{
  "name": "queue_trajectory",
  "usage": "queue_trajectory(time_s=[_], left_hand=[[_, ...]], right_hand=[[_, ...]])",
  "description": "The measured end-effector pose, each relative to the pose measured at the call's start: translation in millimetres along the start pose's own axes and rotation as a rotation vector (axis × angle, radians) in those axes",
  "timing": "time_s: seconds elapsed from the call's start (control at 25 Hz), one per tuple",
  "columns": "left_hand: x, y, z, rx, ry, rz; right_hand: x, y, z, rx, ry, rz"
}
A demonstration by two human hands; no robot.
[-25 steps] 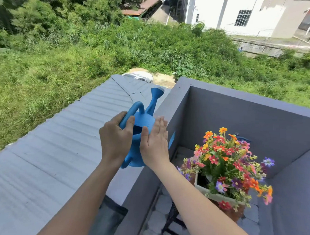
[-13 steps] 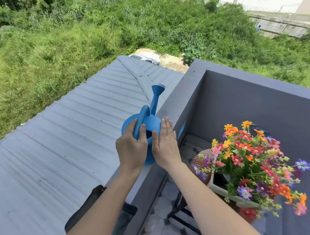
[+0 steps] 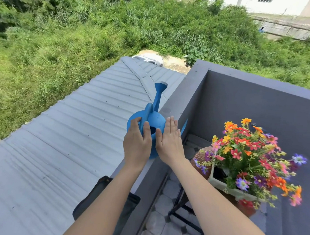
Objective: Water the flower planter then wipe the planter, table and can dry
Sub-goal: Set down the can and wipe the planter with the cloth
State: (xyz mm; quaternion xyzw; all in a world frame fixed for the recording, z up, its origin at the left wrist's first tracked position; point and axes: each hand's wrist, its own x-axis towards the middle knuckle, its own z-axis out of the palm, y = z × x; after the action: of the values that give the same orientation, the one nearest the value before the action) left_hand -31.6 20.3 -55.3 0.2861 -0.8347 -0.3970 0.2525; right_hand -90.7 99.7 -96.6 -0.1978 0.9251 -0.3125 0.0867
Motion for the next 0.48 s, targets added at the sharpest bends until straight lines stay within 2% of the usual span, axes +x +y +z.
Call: queue_trajectory(time_s=[0.12,0.24,0.36,0.48], left_hand=[[-2,-8,-11,-0.056,-0.020,-0.011],[-9,-31,-33,-0.016,-0.003,-0.029],[-24,-74,-56,0.072,-0.027,-0.108],[-46,-124,-74,0.229,-0.131,-0.227]], right_hand=[[-12,-4,-5,0.020,0.046,-0.026],[-34,-6,2,0.039,0.084,-0.033],[-73,-2,35,0.027,0.011,0.051],[-121,-9,81,0.057,-0.149,0.146]])
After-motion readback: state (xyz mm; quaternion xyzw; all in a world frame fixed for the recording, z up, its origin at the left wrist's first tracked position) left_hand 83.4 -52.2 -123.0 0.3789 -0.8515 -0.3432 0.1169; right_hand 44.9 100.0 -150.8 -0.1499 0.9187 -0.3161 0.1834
